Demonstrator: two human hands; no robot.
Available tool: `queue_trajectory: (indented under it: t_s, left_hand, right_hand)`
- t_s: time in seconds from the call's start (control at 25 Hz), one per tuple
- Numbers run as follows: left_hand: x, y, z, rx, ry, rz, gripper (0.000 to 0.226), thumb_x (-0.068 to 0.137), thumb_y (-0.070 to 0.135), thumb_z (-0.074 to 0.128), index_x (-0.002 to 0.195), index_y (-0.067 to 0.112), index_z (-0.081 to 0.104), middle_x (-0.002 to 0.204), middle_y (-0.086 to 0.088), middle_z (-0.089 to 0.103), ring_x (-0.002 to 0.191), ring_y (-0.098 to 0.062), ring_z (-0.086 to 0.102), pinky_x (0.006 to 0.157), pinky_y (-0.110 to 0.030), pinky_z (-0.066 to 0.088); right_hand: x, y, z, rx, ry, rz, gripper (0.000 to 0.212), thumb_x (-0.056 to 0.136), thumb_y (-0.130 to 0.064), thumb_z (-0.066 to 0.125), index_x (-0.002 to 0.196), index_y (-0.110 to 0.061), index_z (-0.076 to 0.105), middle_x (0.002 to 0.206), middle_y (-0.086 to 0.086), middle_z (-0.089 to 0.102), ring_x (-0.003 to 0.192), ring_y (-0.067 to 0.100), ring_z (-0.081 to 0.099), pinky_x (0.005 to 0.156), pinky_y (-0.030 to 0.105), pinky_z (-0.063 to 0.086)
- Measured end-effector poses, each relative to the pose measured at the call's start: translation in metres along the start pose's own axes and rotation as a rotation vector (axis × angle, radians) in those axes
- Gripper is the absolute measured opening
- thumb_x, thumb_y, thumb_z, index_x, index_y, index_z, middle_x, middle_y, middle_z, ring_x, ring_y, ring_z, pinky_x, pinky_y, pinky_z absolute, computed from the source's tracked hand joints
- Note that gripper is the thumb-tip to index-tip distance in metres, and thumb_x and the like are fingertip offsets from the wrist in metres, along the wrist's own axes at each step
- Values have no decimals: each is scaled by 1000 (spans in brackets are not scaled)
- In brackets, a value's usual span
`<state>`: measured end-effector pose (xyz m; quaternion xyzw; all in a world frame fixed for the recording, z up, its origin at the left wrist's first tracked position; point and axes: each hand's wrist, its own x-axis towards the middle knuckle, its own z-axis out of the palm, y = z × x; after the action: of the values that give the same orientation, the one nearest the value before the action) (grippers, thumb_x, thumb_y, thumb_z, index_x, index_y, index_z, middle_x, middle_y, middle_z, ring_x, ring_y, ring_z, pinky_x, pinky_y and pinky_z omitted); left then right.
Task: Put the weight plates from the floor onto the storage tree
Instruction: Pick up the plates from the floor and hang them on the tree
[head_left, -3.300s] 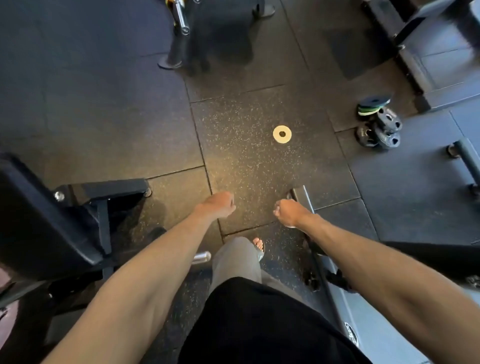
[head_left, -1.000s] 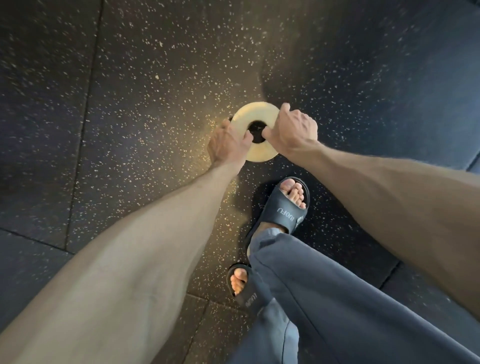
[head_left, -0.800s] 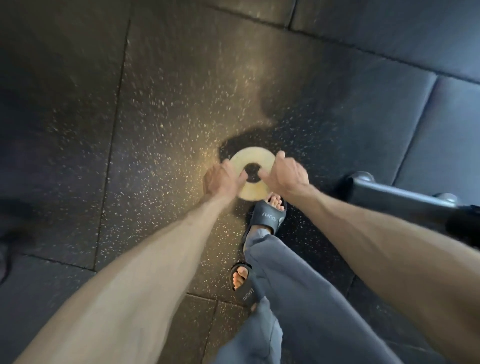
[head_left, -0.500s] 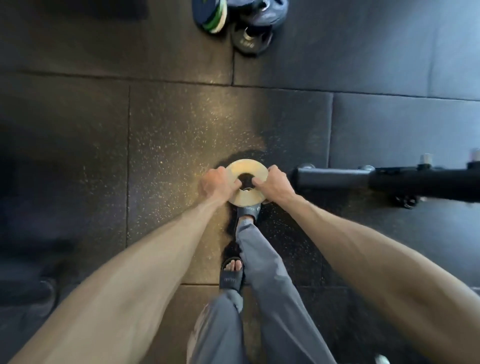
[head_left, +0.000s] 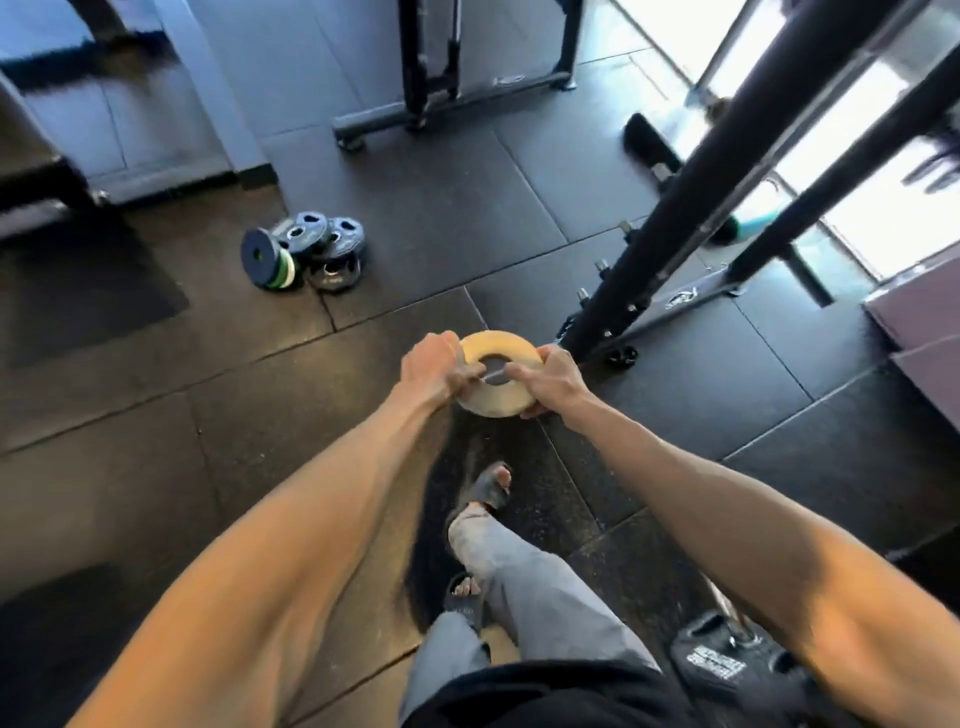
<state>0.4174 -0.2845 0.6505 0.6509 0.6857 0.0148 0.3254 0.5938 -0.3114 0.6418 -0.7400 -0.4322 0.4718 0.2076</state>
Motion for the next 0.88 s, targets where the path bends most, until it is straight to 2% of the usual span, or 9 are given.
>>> queue_trajectory:
  t_s: [0.16,0.24,0.32,0.4,0.48,0.56,0.64,0.76,0.88]
  left_hand:
    - [-43,86,17,49,0,106,47,82,50,61,109,12,61,107,-12,70,99,-35,66,80,-41,53]
    - [-50,134,34,61,-46,175,43,84,48,56,114,17,59,112,-11,69,103,-34,64,83,-40,51]
    - [-52,192,58,59,-109,245,38,87,44,54,117,22,61,116,-10,69,107,-33,64,86,-39,49]
    - [-52,250,85,55,-187,307,34,93,36,51,120,22,66,120,-11,68,111,-33,63,89,-36,48]
    - [-51,307,120,33,-283,383,33,95,20,46,119,18,69,118,-15,70,105,-33,66,87,-34,50]
    - [-48,361,156,3,-425,439,40,93,4,38,114,19,69,99,-22,72,77,-34,71,66,-33,53]
    - [-40,409,190,6,-599,481,48,86,-7,34,108,22,65,77,-19,67,50,-24,67,47,-28,48]
    - [-27,477,235,131,-738,562,58,81,-15,42,119,24,63,77,-10,67,63,-31,72,45,-26,52]
    - [-29,536,262,252,-685,675,31,82,-1,55,106,15,64,79,-15,72,67,-31,73,53,-35,58]
  right_hand:
    - [-54,14,-86,196,72,72,22,91,-23,71,97,-5,61,78,9,61,52,14,63,33,24,47]
    - [-69,30,-132,286,136,123,20,93,-17,66,84,0,61,62,12,60,32,10,55,29,20,40]
    - [-81,57,-182,404,210,190,21,94,-11,62,79,3,59,45,8,58,26,11,51,28,19,38]
    - [-89,83,-230,553,300,233,14,92,-6,58,91,7,60,52,11,62,34,15,57,33,23,47]
    - [-93,113,-284,689,403,266,9,91,-4,54,89,4,57,65,17,64,44,22,62,39,28,53]
    - [-90,144,-336,779,502,308,13,92,-4,51,79,-1,52,72,22,67,50,29,64,42,31,54]
    - [-83,172,-386,823,561,335,14,91,-5,50,77,-1,53,77,27,67,54,33,66,43,33,54]
    - [-72,208,-452,886,670,368,18,91,-7,51,75,0,54,67,24,64,45,29,64,36,30,49]
    - [-58,235,-500,956,769,442,22,94,-16,56,82,2,60,72,20,66,36,23,61,31,27,46]
